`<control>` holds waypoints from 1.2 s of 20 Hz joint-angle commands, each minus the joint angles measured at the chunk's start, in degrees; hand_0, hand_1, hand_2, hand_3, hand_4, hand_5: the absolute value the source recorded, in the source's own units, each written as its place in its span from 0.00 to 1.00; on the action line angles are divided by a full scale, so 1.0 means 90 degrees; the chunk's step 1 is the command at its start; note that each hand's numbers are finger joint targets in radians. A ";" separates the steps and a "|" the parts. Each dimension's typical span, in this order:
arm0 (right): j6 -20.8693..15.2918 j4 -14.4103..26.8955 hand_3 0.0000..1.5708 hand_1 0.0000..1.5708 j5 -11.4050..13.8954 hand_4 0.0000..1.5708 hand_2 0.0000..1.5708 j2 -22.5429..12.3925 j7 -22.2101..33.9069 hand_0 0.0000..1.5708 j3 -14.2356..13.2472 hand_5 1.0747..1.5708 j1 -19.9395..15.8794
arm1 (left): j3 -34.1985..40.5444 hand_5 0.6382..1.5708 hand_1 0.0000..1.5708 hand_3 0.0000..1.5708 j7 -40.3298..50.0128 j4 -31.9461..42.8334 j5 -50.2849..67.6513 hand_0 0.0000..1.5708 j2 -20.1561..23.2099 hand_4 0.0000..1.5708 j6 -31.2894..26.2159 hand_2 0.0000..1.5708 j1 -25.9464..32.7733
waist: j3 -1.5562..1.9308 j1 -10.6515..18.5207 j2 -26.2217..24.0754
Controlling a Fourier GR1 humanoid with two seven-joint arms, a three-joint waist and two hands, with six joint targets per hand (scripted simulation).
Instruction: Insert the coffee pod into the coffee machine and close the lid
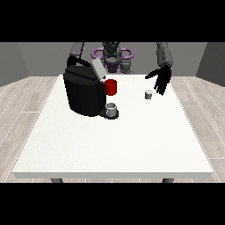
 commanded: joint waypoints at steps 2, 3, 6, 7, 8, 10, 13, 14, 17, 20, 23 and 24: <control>-0.0090 0.0151 0.00 0.00 -0.0242 0.00 0.00 0.0193 0.0408 0.00 0.0003 1.00 -0.0325 | -0.0182 1.00 0.00 0.00 -0.0328 0.0654 -0.0554 0.00 0.0081 0.00 0.0084 0.00 -0.0280 | -0.0001 0.0154 0.0139; -0.0033 0.0269 0.00 0.00 -0.0131 0.00 0.00 0.0186 0.0358 0.00 -0.0059 1.00 -0.0499 | -0.0112 1.00 0.00 0.00 -0.0202 0.0812 -0.0593 0.00 0.0178 0.00 -0.0007 0.00 -0.0652 | 0.0000 0.0063 0.0223; -0.0105 0.0768 0.00 0.00 -0.0197 0.00 0.00 0.0198 -0.0371 0.00 0.0073 1.00 -0.0133 | -0.0246 1.00 0.00 0.00 -0.0079 0.0938 -0.0975 0.00 -0.0199 0.00 0.0526 0.27 -0.0701 | 0.0002 0.0115 0.0165; -0.0305 0.0832 0.00 0.00 -0.0212 0.00 0.00 0.0199 -0.0192 0.00 -0.0154 1.00 -0.0470 | -0.0382 1.00 0.17 0.16 -0.0482 0.0918 -0.1169 0.17 -0.0468 0.00 0.0991 0.37 -0.0567 | 0.0001 0.0291 0.0277; -0.0019 0.0692 0.00 0.00 -0.0101 0.00 0.00 0.0070 -0.0021 0.00 -0.0093 1.00 -0.0444 | -0.0254 1.00 0.31 0.31 -0.0466 0.1333 -0.1194 0.31 -0.0462 0.00 0.1008 0.46 -0.0761 | -0.0001 0.0109 0.0226; -0.0069 0.1315 0.00 0.00 -0.0242 0.00 0.00 0.0132 -0.0448 0.00 -0.0327 1.00 -0.0587 | -0.0538 1.00 0.60 0.42 -0.0203 0.0962 -0.1460 0.60 -0.0675 0.00 0.1121 0.62 -0.0816 | 0.0003 0.0353 0.0124; 0.0193 0.0825 0.00 0.00 -0.0171 0.00 0.00 -0.0051 -0.0099 0.00 -0.0119 1.00 -0.0385 | -0.0518 1.00 0.57 0.52 -0.0693 0.1428 -0.1853 0.57 -0.0394 0.24 0.1570 0.61 -0.0821 | 0.0000 0.0032 0.0145; 0.0495 0.0722 0.00 0.00 -0.0330 0.00 0.00 -0.0218 0.0059 0.00 -0.0148 1.00 -0.0391 | -0.0565 1.00 0.68 0.58 -0.0598 0.1421 -0.1969 0.68 -0.0618 0.29 0.1942 0.70 -0.0838 | -0.0001 -0.0160 0.0153; -0.0220 0.1050 0.00 0.00 -0.0085 0.00 0.00 0.0194 0.0108 0.00 0.0030 1.00 -0.0606 | -0.0820 1.00 0.60 0.55 -0.0696 0.1663 -0.2341 0.60 -0.0401 0.27 0.1585 0.66 -0.1021 | 0.0000 0.0219 0.0088; 0.0037 0.1040 0.00 0.00 -0.0027 0.00 0.00 0.0148 -0.0281 0.00 0.0041 1.00 -0.0582 | -0.0859 1.00 0.48 0.52 -0.0717 0.2012 -0.2597 0.48 -0.0324 0.22 0.1613 0.61 -0.1228 | 0.0000 -0.0051 0.0269; 0.0012 0.1301 0.00 0.00 -0.0134 0.00 0.00 0.0134 -0.0160 0.00 -0.0072 1.00 -0.0646 | -0.1085 1.00 0.58 0.57 -0.0480 0.2160 -0.3004 0.58 -0.0369 0.21 0.1611 0.66 -0.1283 | 0.0001 0.0029 0.0178; 0.0126 0.1631 0.00 0.00 -0.0334 0.00 0.00 -0.0031 -0.0624 0.00 -0.0363 1.00 -0.0589 | -0.1172 1.00 0.56 0.52 -0.0490 0.2044 -0.3047 0.56 -0.0243 0.18 0.1395 0.64 -0.1166 | 0.0004 0.0173 0.0231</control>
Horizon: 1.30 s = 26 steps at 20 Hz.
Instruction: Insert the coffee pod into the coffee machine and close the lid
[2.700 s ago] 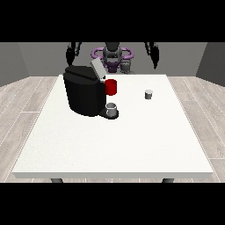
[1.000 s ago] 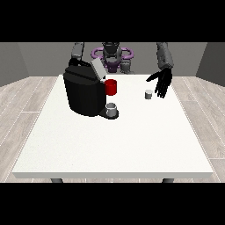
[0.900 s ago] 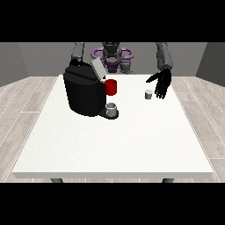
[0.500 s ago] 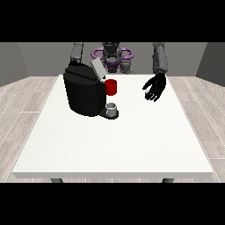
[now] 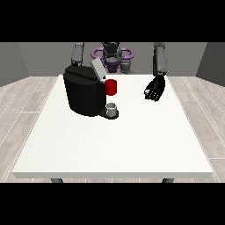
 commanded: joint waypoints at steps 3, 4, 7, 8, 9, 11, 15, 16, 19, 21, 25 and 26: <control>0.0050 0.0163 0.00 0.00 -0.0098 0.00 0.00 0.0100 0.0119 0.00 0.0017 1.00 0.0020 | -0.0214 1.00 0.50 0.54 0.0115 0.0592 -0.0588 0.50 0.0029 0.25 -0.0162 0.61 -0.0144 | -0.0003 -0.0010 -0.0197; 0.0058 -0.0030 0.00 0.00 -0.0038 0.00 0.00 0.0075 0.0440 0.00 0.0048 1.00 0.0039 | -0.0241 1.00 0.46 0.54 0.0042 0.0729 -0.0697 0.46 -0.0099 0.25 0.0025 0.61 -0.0118 | -0.0005 -0.0082 -0.0333; 0.0025 0.0508 0.00 0.00 -0.0234 0.00 0.00 -0.0073 -0.0225 0.00 -0.0426 1.00 -0.0237 | -0.0106 1.00 0.55 0.59 -0.0266 0.0817 -0.0693 0.55 -0.0126 0.26 -0.0006 0.65 -0.0318 | -0.0003 0.0134 -0.0078; -0.0018 0.0336 0.00 0.00 -0.0102 0.00 0.00 0.0032 0.0014 0.00 -0.0195 1.00 0.0033 | 0.0087 1.00 0.58 0.61 -0.0402 0.1043 -0.0529 0.58 0.0009 0.26 -0.0309 0.67 -0.0445 | -0.0004 0.0002 -0.0221; -0.0218 0.0619 0.00 0.00 0.0214 0.00 0.00 -0.0130 -0.0003 0.00 -0.0209 1.00 0.0141 | -0.0207 1.00 0.66 0.64 -0.0082 0.0716 -0.0706 0.66 -0.0352 0.25 -0.0175 0.71 -0.0245 | -0.0003 0.0159 -0.0473; -0.0018 0.0366 0.00 0.00 0.0179 0.00 0.00 -0.0243 0.0108 0.00 -0.0162 1.00 0.0131 | 0.0068 1.00 0.73 0.74 -0.0502 0.1052 -0.0660 0.73 -0.0233 0.30 0.0196 0.80 -0.0338 | -0.0005 -0.0009 -0.0272; -0.0105 0.0598 0.00 0.00 0.0108 0.00 0.00 -0.0211 0.0118 0.00 -0.0312 1.00 0.0180 | 0.0364 1.00 0.90 0.85 -0.0907 0.0781 -0.0090 0.90 -0.0364 0.31 -0.0417 0.89 -0.0563 | -0.0004 0.0161 -0.0604; -0.0201 0.0890 0.00 0.00 0.0201 0.00 0.00 -0.0252 -0.0239 0.00 -0.0375 1.00 0.0108 | 0.0441 1.00 0.91 0.86 -0.0841 0.0690 0.0004 0.91 -0.0200 0.31 -0.0843 0.91 -0.0907 | -0.0001 0.0236 -0.0509; -0.0108 0.1064 0.00 0.00 0.0146 0.00 0.00 -0.0406 0.0225 0.00 -0.0536 1.00 -0.0061 | 0.0258 1.00 0.92 0.86 -0.0318 0.0589 -0.0115 0.92 -0.0736 0.34 -0.1025 0.91 -0.0822 | -0.0001 0.0339 -0.0950; -0.0379 0.1647 0.00 0.00 0.0172 0.00 0.00 -0.0211 -0.0136 0.00 -0.0640 1.00 -0.0127 | 0.0075 1.00 0.90 0.84 0.0040 0.0248 -0.0146 0.90 -0.0860 0.33 -0.1643 0.89 -0.1165 | 0.0003 0.0610 -0.1083; -0.0012 0.1239 0.00 0.00 0.0042 0.00 0.00 -0.0265 -0.0099 0.00 -0.0488 1.00 0.0247 | 0.0288 1.00 0.89 0.85 -0.0195 0.0303 -0.0057 0.89 -0.0562 0.34 -0.1915 0.89 -0.1234 | -0.0001 0.0292 -0.1352; -0.0402 0.0969 0.00 0.00 0.0435 0.00 0.00 0.0091 -0.0003 0.00 0.0036 1.00 0.0211 | 0.0465 1.00 0.90 0.85 -0.0262 0.0523 0.0038 0.90 -0.0410 0.34 -0.2040 0.89 -0.1510 | -0.0003 0.0078 -0.1186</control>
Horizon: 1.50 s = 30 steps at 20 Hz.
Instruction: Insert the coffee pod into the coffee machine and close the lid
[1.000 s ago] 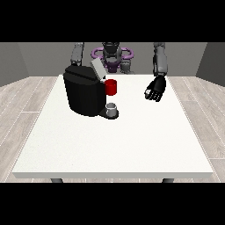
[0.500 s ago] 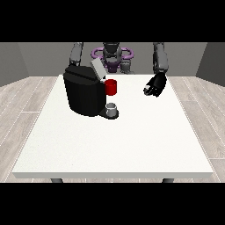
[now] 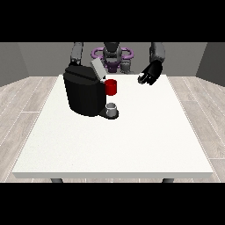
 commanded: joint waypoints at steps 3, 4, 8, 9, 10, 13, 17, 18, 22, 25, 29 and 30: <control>0.0037 0.0094 0.00 0.00 0.0018 0.00 0.00 0.0119 -0.0042 0.00 0.0103 1.00 0.0168 | 0.0016 1.00 0.89 0.85 0.0304 -0.0287 0.0051 0.89 -0.0089 0.38 -0.0734 0.89 -0.0484 | 0.0001 -0.0063 -0.0383; 0.0226 0.0102 0.00 0.00 -0.0176 0.00 0.00 -0.0150 0.0021 0.00 -0.0172 1.00 -0.0018 | -0.0021 1.00 0.89 0.85 0.0479 -0.0355 -0.0006 0.89 -0.0300 0.38 -0.0618 0.89 -0.0459 | 0.0000 -0.0067 -0.0313; 0.0153 -0.0180 0.00 0.00 -0.0056 0.00 0.00 0.0166 0.0024 0.00 0.0160 1.00 0.0028 | 0.0125 1.00 0.89 0.85 0.0956 -0.0257 -0.0046 0.89 -0.0382 0.38 -0.0712 0.89 -0.0854 | -0.0001 -0.0350 -0.0271; 0.0178 -0.0002 0.00 0.00 -0.0152 0.00 0.00 0.0129 -0.0057 0.00 0.0009 1.00 -0.0339 | 0.0153 1.00 0.85 0.84 0.0790 -0.0391 -0.0014 0.85 -0.0274 0.38 -0.0780 0.86 -0.1279 | 0.0000 -0.0322 0.0039; 0.0225 0.0227 0.00 0.00 -0.0332 0.00 0.00 -0.0042 -0.0476 0.00 -0.0282 1.00 -0.0166 | 0.0127 1.00 0.85 0.86 0.0801 -0.0612 0.0050 0.85 -0.0394 0.36 -0.0890 0.87 -0.1207 | 0.0002 -0.0123 -0.0095; -0.0077 -0.0378 0.00 0.00 -0.0100 0.00 0.00 0.0229 0.0020 0.00 0.0377 1.00 -0.0222 | 0.0690 1.00 0.63 0.87 0.1233 -0.0147 0.0355 0.63 -0.0303 0.33 -0.0982 0.77 -0.1613 | -0.0001 -0.0577 -0.0056; 0.0166 -0.0663 0.00 0.00 -0.0142 0.00 0.00 0.0087 0.0216 0.00 0.0204 1.00 -0.0485 | 0.1028 1.00 0.76 0.80 0.1485 -0.0005 0.0457 0.76 0.0030 0.31 -0.1059 0.79 -0.2190 | -0.0002 -0.0970 0.0209; 0.0179 -0.0432 0.00 0.00 -0.0216 0.00 0.00 0.0017 -0.0096 0.00 0.0049 1.00 -0.0523 | 0.1056 1.00 0.76 0.80 0.1661 -0.0103 0.0531 0.76 -0.0031 0.31 -0.1222 0.79 -0.2510 | 0.0001 -0.0906 0.0319; 0.0236 -0.0618 0.00 0.00 -0.0148 0.00 0.00 -0.0233 0.0382 0.00 -0.0032 1.00 -0.0792 | 0.0924 1.00 0.75 0.81 0.1528 -0.0121 0.0352 0.75 0.0060 0.31 -0.1151 0.80 -0.2626 | -0.0001 -0.0967 0.0428; 0.0303 -0.0469 0.00 0.00 -0.0286 0.17 0.00 -0.0371 0.0091 0.00 -0.0271 1.00 -0.0863 | 0.0901 1.00 0.78 0.80 0.1783 -0.0102 0.0281 0.78 -0.0058 0.31 -0.1085 0.81 -0.2776 | 0.0001 -0.0945 0.0658; 0.0203 -0.0601 0.00 0.00 -0.0289 0.00 0.00 -0.0288 -0.0082 0.00 -0.0277 1.00 -0.1084 | 0.1139 1.00 0.79 0.79 0.1570 0.0079 0.0376 0.79 0.0362 0.30 -0.1230 0.82 -0.3170 | 0.0001 -0.1119 0.1164; 0.0176 -0.0473 0.00 0.00 -0.0399 0.00 0.00 -0.0170 -0.0106 0.00 -0.0333 1.00 -0.0900 | 0.1079 1.00 0.81 0.80 0.1720 -0.0013 0.0378 0.81 0.0069 0.30 -0.1124 0.83 -0.3076 | 0.0002 -0.1037 0.0922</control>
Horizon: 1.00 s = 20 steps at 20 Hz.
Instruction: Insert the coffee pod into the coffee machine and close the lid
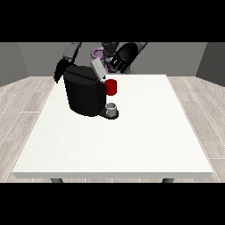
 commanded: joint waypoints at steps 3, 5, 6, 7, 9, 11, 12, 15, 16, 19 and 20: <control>-0.0092 0.0169 0.00 0.00 -0.0004 0.04 0.00 -0.0179 0.0191 0.00 -0.0246 1.00 -0.0553 | -0.0036 1.00 0.78 0.79 -0.0010 0.0062 -0.0048 0.78 -0.0005 0.31 -0.0105 0.82 -0.0420 | 0.0001 0.0051 0.0394; -0.0053 -0.0170 0.00 0.00 -0.0013 0.07 0.00 -0.0018 0.0112 0.00 -0.0055 1.00 -0.0114 | 0.0019 1.00 0.77 0.79 -0.0316 0.0233 -0.0120 0.77 0.0268 0.30 0.0041 0.81 -0.0101 | -0.0001 -0.0176 0.0353; -0.0142 -0.0008 0.00 0.00 0.0063 0.06 0.00 -0.0062 -0.0117 0.00 -0.0109 1.00 -0.0155 | -0.0119 1.00 0.76 0.78 -0.0229 0.0127 -0.0190 0.76 -0.0074 0.30 0.0245 0.81 0.0004 | 0.0000 -0.0039 0.0404; -0.0114 -0.0287 0.00 0.00 0.0047 0.00 0.00 -0.0040 0.0178 0.00 -0.0042 1.00 -0.0493 | -0.0047 1.00 0.76 0.78 -0.0250 0.0267 -0.0216 0.76 0.0068 0.29 0.0291 0.80 -0.0200 | -0.0001 -0.0269 0.0560; -0.0161 -0.0033 0.00 0.00 0.0096 0.00 0.00 -0.0042 0.0137 0.00 -0.0075 1.00 -0.0614 | 0.0057 1.00 0.76 0.78 -0.0028 0.0286 -0.0181 0.76 0.0216 0.30 0.0112 0.80 -0.0651 | 0.0001 -0.0219 0.0743; -0.0057 -0.0130 0.00 0.00 0.0032 0.10 0.00 -0.0152 0.0305 0.00 -0.0131 1.00 -0.0282 | 0.0004 1.00 0.79 0.79 -0.0343 0.0359 -0.0155 0.79 0.0136 0.28 0.0112 0.82 -0.0081 | -0.0001 -0.0076 0.0386; -0.0054 0.0256 0.00 0.00 -0.0163 0.12 0.00 -0.0315 0.0091 0.00 -0.0507 1.00 -0.0574 | -0.0049 1.00 0.80 0.78 -0.0241 0.0201 -0.0137 0.80 0.0021 0.28 0.0005 0.82 -0.0326 | 0.0002 0.0111 0.0611; -0.0054 0.0253 0.00 0.00 -0.0134 0.08 0.00 -0.0264 -0.0084 0.00 -0.0441 1.00 -0.0391 | -0.0059 1.00 0.79 0.78 -0.0244 0.0254 -0.0126 0.79 -0.0112 0.27 0.0015 0.82 -0.0239 | 0.0002 0.0074 0.0487; -0.0289 0.0156 0.00 0.00 -0.0007 0.02 0.00 -0.0103 0.0238 0.00 -0.0341 1.00 -0.0720 | -0.0058 1.00 0.77 0.78 0.0035 0.0323 -0.0178 0.77 -0.0297 0.27 0.0180 0.80 -0.0420 | 0.0001 -0.0001 0.0503; -0.0090 0.0241 0.00 0.00 -0.0113 0.07 0.00 -0.0240 -0.0025 0.00 -0.0422 1.00 -0.0437 | -0.0024 1.00 0.76 0.76 -0.0161 0.0323 -0.0100 0.76 -0.0305 0.28 0.0109 0.79 -0.0276 | 0.0001 0.0012 0.0454; 0.0148 0.0046 0.00 0.00 -0.0176 0.11 0.00 -0.0328 0.0008 0.00 -0.0346 1.00 -0.0475 | 0.0029 1.00 0.76 0.76 -0.0320 0.0406 -0.0178 0.76 0.0041 0.27 0.0166 0.79 -0.0325 | 0.0000 -0.0144 0.0612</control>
